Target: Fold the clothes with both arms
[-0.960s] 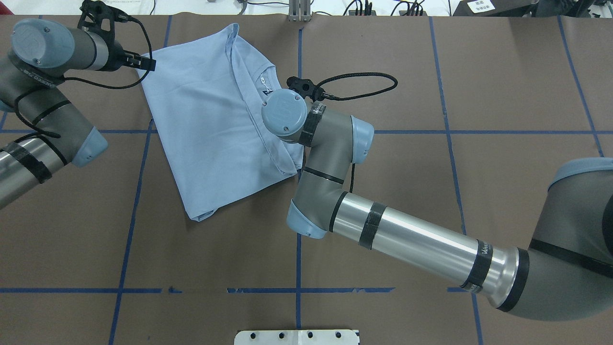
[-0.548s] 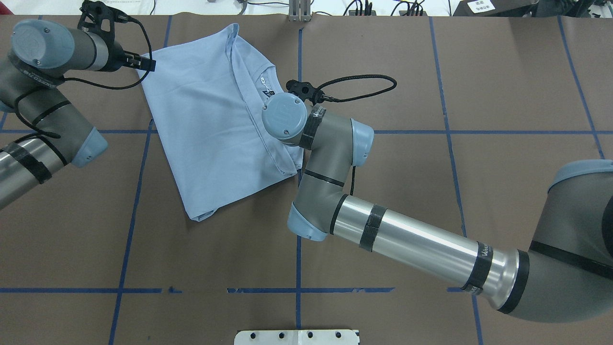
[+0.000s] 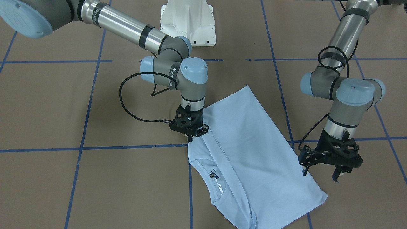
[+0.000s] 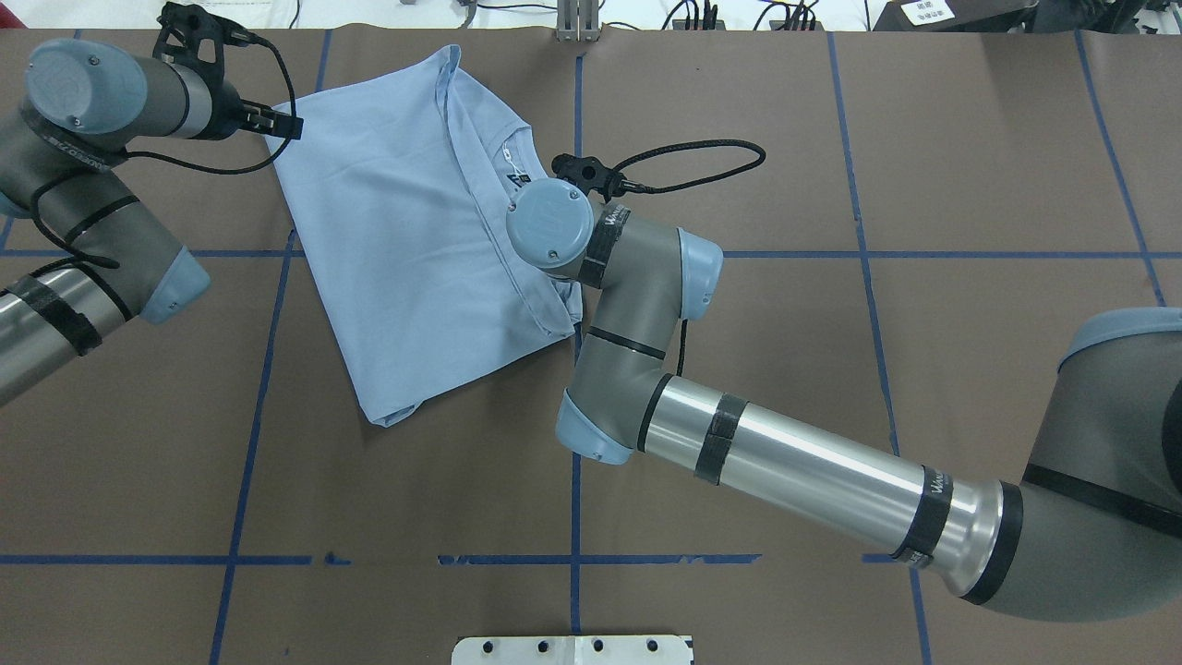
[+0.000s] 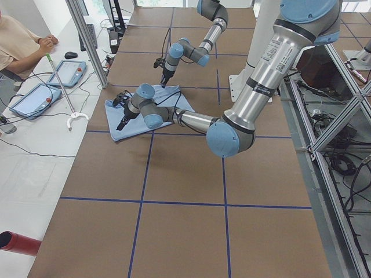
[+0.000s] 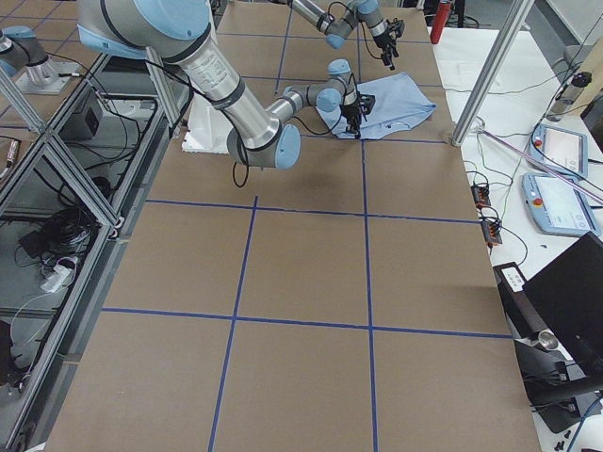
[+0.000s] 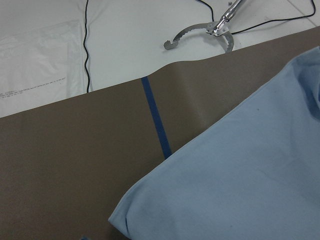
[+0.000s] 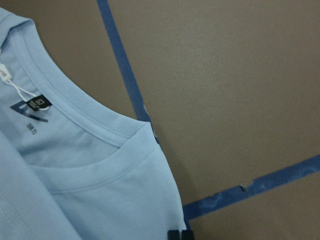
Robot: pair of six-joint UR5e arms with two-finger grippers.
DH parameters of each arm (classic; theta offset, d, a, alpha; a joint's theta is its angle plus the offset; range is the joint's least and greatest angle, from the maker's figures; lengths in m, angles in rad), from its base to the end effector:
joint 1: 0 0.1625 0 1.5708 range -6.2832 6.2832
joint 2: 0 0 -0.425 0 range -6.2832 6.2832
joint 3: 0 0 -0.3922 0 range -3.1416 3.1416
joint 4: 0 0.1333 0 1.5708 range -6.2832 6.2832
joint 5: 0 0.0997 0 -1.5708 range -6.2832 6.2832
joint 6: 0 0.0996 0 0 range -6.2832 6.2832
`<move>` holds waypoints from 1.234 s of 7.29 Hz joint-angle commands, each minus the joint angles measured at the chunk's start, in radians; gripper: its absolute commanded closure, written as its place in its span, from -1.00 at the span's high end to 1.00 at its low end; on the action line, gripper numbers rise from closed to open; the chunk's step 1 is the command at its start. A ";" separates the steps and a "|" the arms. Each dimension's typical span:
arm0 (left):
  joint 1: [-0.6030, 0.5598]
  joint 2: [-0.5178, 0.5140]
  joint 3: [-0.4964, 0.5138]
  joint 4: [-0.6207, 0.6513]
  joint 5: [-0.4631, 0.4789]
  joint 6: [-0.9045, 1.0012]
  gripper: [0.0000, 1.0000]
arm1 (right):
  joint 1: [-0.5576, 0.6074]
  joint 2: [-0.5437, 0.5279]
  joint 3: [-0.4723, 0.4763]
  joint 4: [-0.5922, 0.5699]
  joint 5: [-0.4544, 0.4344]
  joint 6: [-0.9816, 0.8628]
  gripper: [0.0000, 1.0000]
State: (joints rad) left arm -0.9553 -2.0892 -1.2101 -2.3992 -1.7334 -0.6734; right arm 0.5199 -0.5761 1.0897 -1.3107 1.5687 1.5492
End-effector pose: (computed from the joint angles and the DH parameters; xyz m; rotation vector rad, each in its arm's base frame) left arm 0.3286 -0.6677 0.4412 0.6967 0.7101 0.0271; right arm -0.6617 -0.5326 0.2029 0.2109 -0.7524 0.4738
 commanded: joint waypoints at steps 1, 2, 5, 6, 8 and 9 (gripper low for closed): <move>0.001 0.000 0.000 0.000 0.000 0.000 1.00 | 0.017 -0.033 0.088 -0.071 0.013 -0.049 -1.00; 0.001 0.000 0.000 0.000 0.000 0.000 1.00 | 0.017 -0.127 0.204 -0.074 0.013 -0.049 -1.00; 0.003 0.000 -0.002 -0.002 0.000 0.000 1.00 | -0.114 -0.448 0.605 -0.078 -0.111 -0.038 -1.00; 0.004 0.000 -0.006 -0.002 0.000 0.000 1.00 | -0.167 -0.524 0.700 -0.078 -0.158 -0.031 -1.00; 0.007 0.000 -0.008 -0.002 0.000 0.000 1.00 | -0.280 -0.698 0.867 -0.078 -0.248 -0.012 -1.00; 0.007 0.000 -0.009 -0.002 -0.002 0.000 1.00 | -0.332 -0.734 0.904 -0.078 -0.298 0.040 -1.00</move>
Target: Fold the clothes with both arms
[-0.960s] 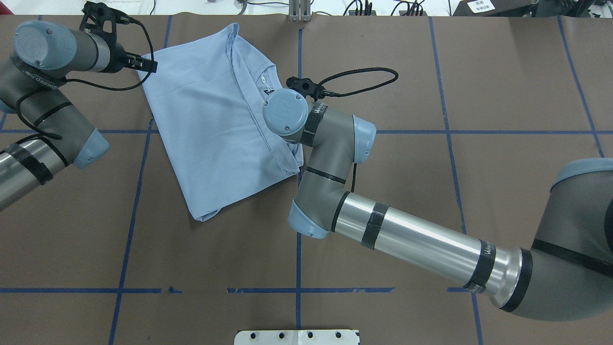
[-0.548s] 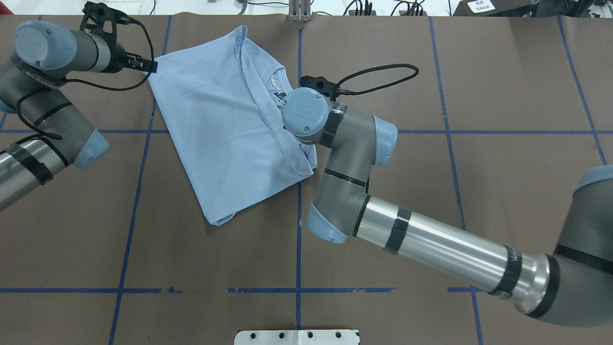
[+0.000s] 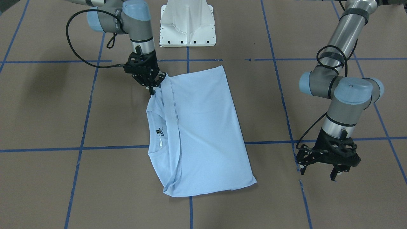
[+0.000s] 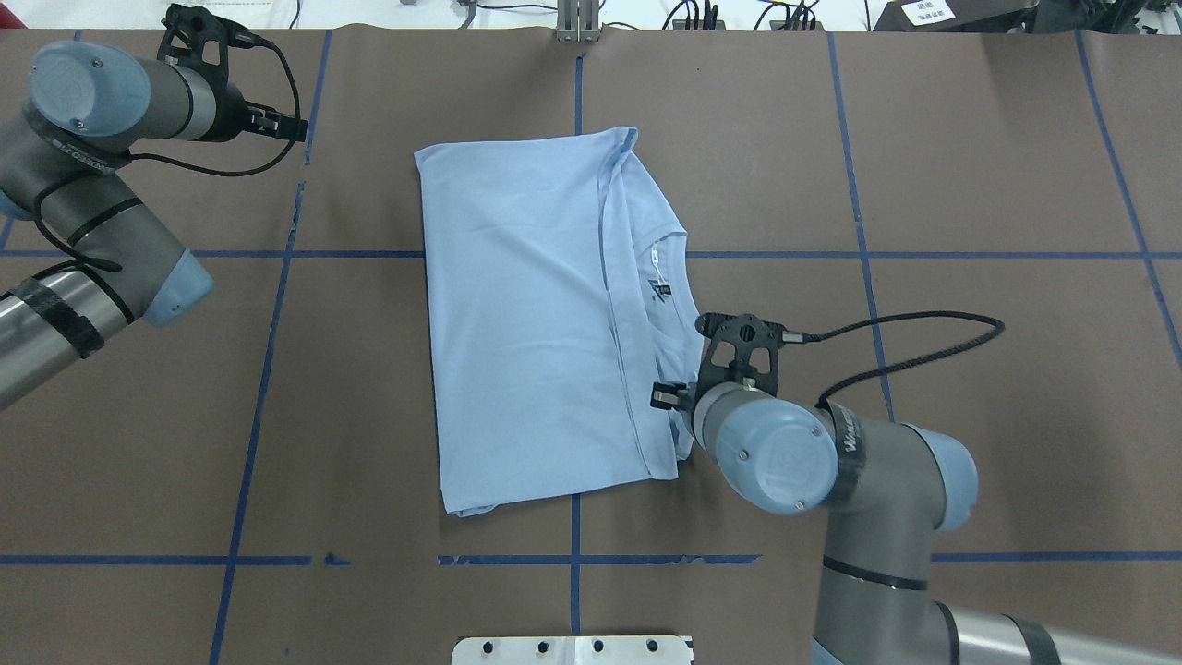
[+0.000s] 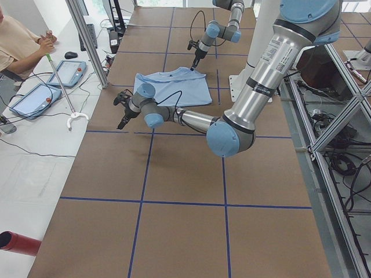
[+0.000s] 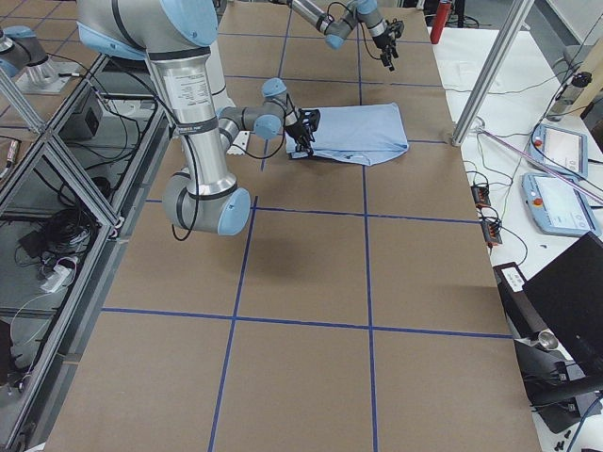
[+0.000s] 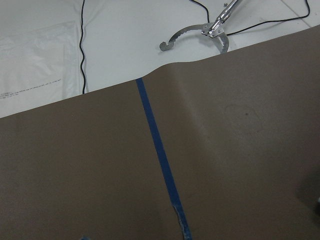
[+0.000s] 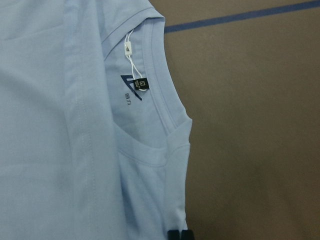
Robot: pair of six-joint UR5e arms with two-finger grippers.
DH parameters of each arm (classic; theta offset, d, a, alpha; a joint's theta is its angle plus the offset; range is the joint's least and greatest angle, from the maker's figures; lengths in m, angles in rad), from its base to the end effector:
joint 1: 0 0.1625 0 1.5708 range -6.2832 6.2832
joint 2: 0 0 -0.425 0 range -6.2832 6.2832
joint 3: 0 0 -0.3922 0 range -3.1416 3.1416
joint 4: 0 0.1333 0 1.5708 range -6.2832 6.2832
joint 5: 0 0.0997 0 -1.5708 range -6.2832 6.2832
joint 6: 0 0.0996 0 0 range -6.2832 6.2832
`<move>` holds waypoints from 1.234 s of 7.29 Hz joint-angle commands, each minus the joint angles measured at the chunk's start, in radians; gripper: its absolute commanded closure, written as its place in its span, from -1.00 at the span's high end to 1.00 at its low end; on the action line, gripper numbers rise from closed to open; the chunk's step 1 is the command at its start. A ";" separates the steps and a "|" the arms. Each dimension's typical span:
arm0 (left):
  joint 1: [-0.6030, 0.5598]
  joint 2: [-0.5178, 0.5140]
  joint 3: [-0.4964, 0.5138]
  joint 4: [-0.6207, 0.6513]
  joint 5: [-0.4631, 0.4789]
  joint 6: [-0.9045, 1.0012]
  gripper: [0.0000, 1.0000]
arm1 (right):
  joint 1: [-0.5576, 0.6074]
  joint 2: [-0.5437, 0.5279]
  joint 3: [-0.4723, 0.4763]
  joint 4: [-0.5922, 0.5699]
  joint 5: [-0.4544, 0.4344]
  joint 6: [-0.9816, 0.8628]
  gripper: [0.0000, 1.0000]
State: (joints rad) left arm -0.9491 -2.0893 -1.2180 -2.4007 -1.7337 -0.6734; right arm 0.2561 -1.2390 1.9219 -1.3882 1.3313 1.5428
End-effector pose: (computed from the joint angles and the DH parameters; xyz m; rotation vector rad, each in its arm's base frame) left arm 0.3324 -0.6650 0.4368 0.7021 0.7180 0.0338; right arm -0.5223 -0.2990 0.3036 0.3454 -0.8241 0.3164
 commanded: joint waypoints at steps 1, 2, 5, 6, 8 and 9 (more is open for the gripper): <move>0.001 0.000 0.000 0.000 -0.001 0.000 1.00 | -0.102 -0.074 0.078 0.000 -0.087 0.059 -1.00; 0.001 0.000 0.000 0.000 0.000 0.000 1.00 | -0.109 -0.074 0.078 0.000 -0.093 0.059 -1.00; 0.004 0.000 -0.009 0.000 0.000 -0.002 1.00 | -0.109 -0.062 0.098 0.000 -0.081 -0.011 1.00; 0.004 0.000 -0.009 0.002 0.000 -0.002 1.00 | -0.124 -0.066 0.100 0.000 -0.090 -0.048 1.00; 0.010 0.000 -0.008 0.002 -0.001 -0.002 1.00 | -0.222 -0.066 0.095 -0.002 -0.208 -0.158 0.93; 0.012 0.000 -0.008 0.000 0.000 -0.017 1.00 | -0.254 -0.066 0.095 -0.002 -0.222 -0.200 0.62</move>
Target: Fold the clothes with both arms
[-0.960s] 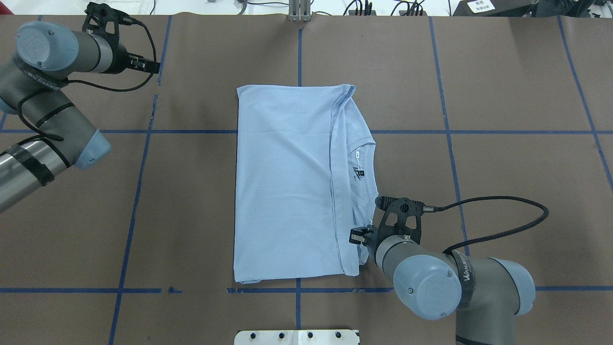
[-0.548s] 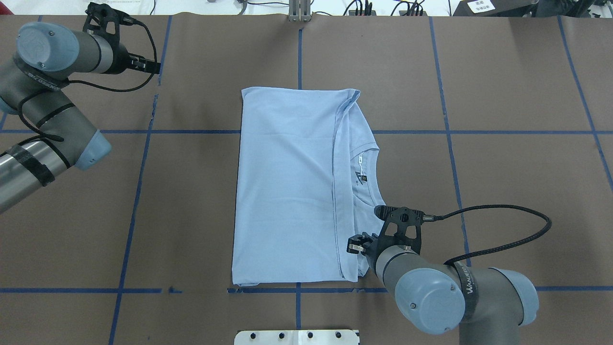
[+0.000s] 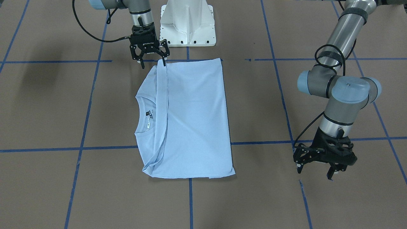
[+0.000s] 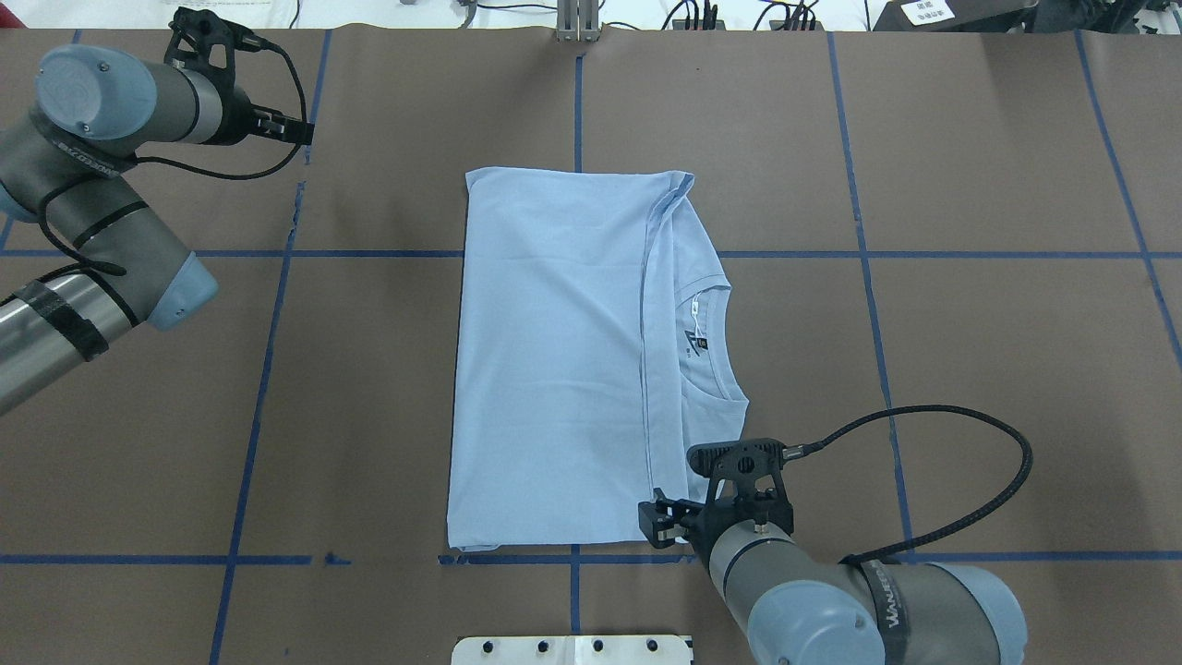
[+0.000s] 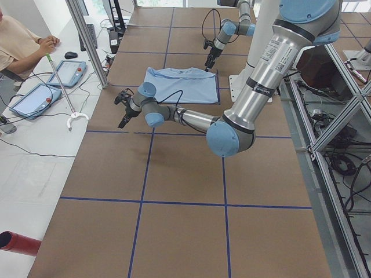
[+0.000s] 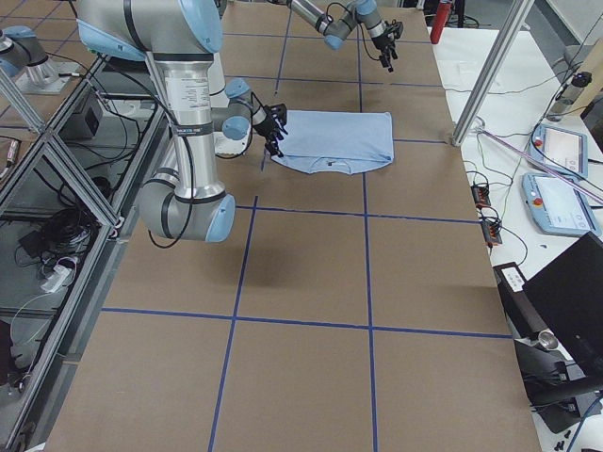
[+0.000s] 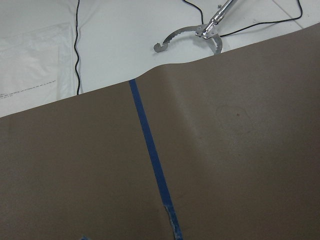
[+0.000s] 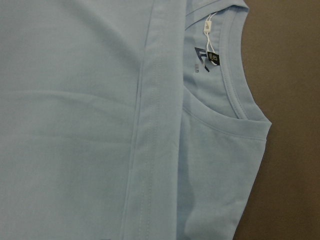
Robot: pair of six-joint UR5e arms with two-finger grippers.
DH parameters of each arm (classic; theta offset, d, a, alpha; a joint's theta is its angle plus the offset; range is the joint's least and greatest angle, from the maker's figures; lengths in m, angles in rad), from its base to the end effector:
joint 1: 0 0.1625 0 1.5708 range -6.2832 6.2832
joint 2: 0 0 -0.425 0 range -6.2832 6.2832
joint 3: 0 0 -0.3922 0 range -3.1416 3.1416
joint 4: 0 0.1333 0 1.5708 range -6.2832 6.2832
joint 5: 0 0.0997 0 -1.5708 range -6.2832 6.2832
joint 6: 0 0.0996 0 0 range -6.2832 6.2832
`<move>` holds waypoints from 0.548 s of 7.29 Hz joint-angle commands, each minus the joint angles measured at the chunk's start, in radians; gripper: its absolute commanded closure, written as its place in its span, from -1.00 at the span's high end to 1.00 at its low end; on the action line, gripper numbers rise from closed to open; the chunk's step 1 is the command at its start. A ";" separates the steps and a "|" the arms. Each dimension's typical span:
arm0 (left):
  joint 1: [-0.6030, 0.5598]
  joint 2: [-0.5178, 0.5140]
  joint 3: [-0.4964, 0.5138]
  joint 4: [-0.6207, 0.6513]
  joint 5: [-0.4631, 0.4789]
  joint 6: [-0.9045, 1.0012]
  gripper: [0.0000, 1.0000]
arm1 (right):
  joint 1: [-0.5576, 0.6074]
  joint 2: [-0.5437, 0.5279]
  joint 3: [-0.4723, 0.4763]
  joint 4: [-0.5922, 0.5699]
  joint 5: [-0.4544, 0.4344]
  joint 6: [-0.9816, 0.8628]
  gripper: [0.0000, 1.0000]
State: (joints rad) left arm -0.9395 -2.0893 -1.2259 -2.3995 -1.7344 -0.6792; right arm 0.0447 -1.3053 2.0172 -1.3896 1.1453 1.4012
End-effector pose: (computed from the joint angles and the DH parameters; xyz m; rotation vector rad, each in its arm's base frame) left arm 0.3383 -0.6612 0.4328 0.7015 0.7278 0.0382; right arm -0.5333 -0.1984 0.2956 0.4877 -0.8306 0.0748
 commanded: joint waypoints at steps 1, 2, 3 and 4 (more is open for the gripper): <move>0.019 0.000 0.000 -0.001 -0.001 -0.042 1.00 | -0.080 0.001 -0.003 0.000 -0.073 -0.111 0.49; 0.019 0.000 -0.003 -0.001 0.001 -0.043 1.00 | -0.095 0.000 -0.005 0.000 -0.094 -0.144 0.29; 0.021 0.000 -0.004 -0.001 -0.001 -0.043 1.00 | -0.100 0.001 -0.009 0.000 -0.099 -0.184 0.09; 0.021 0.000 -0.004 -0.001 0.001 -0.043 1.00 | -0.101 0.003 -0.014 0.000 -0.105 -0.191 0.03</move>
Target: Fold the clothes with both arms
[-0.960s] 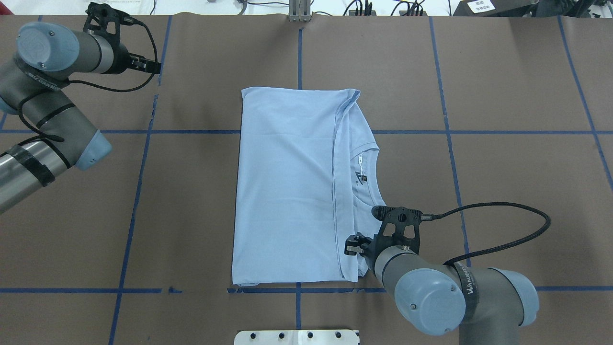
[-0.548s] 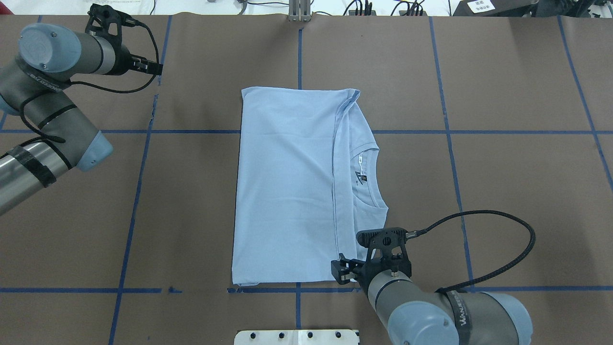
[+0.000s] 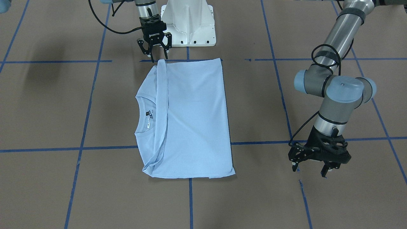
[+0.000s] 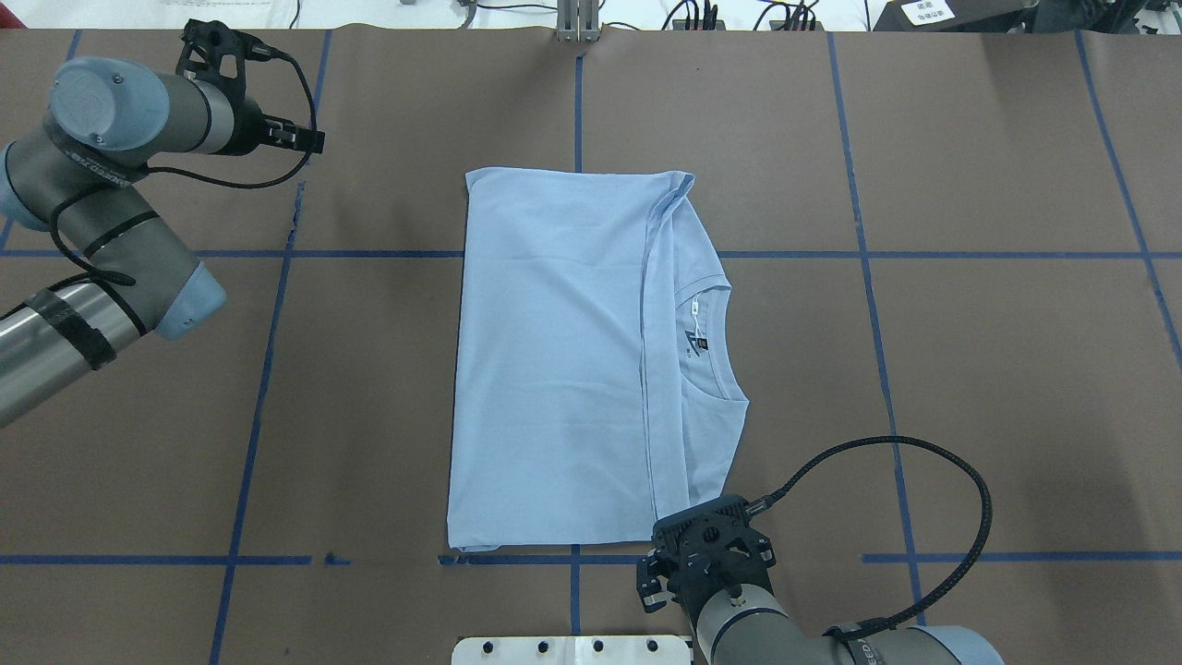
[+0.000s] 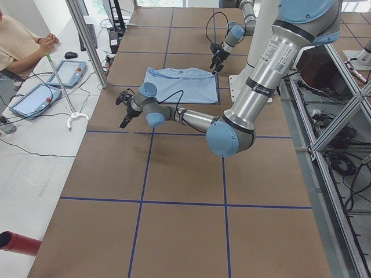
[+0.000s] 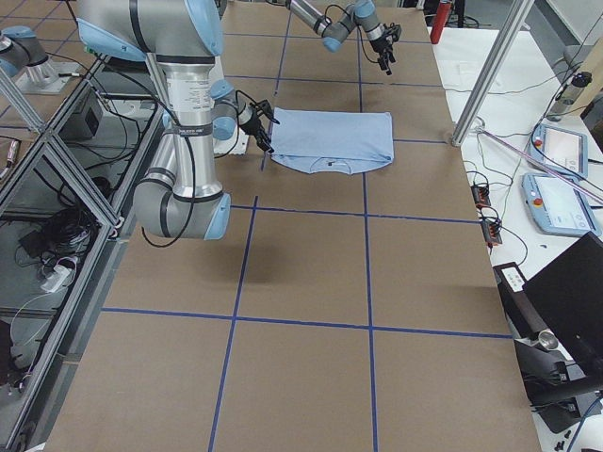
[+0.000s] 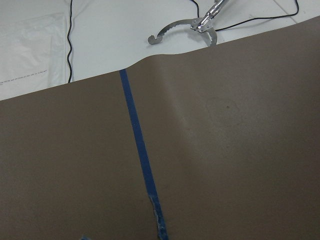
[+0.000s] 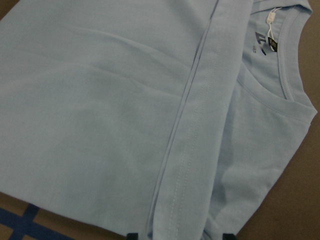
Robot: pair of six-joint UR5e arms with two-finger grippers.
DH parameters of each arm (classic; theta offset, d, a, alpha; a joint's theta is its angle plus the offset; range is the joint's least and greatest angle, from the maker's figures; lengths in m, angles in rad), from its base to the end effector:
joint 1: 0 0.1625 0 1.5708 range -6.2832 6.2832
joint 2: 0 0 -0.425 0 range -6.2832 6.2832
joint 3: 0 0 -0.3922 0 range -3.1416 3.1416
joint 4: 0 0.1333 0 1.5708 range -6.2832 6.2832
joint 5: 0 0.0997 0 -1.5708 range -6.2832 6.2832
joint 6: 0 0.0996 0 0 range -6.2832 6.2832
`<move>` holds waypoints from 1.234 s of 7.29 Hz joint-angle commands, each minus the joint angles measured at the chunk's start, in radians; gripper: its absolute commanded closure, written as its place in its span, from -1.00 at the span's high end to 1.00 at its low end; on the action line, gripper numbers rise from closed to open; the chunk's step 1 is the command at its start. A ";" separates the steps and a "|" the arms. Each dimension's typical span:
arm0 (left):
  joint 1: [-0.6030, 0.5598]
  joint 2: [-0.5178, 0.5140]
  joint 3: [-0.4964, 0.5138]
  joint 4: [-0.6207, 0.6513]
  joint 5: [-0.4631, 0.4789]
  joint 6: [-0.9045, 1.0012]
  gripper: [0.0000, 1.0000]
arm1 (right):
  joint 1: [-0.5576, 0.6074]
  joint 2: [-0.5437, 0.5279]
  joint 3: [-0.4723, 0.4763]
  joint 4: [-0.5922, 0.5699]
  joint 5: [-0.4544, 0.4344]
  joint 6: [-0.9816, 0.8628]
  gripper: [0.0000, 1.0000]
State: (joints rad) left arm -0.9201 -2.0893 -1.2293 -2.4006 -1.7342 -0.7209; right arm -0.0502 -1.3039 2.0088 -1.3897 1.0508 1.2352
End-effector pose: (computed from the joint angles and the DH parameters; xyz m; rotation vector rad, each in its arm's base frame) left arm 0.3509 -0.6542 0.4309 0.6826 0.7515 0.0182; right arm -0.5493 -0.1554 0.2958 0.6023 -0.7862 -0.1235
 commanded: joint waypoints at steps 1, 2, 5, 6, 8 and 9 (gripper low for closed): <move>0.001 0.000 -0.001 0.000 -0.001 -0.002 1.00 | -0.007 0.002 -0.008 0.000 -0.020 -0.026 -0.02; 0.001 0.000 -0.001 0.001 -0.001 -0.002 1.00 | -0.007 0.003 -0.010 0.000 -0.021 -0.052 -0.06; 0.001 0.000 -0.001 0.000 -0.001 -0.002 1.00 | -0.005 0.006 -0.016 0.011 -0.028 -0.103 -0.08; 0.001 0.000 -0.001 0.000 -0.001 -0.002 1.00 | -0.005 0.006 -0.018 0.011 -0.028 -0.103 -0.08; 0.001 0.000 -0.001 0.001 -0.001 -0.002 1.00 | -0.007 0.006 -0.028 0.011 -0.023 -0.105 -0.19; 0.001 0.002 -0.001 0.000 -0.001 0.000 1.00 | -0.007 0.006 -0.030 0.011 -0.020 -0.103 -0.37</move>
State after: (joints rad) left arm -0.9189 -2.0889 -1.2303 -2.3996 -1.7349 -0.7218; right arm -0.0566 -1.2978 1.9823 -1.3791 1.0276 1.1315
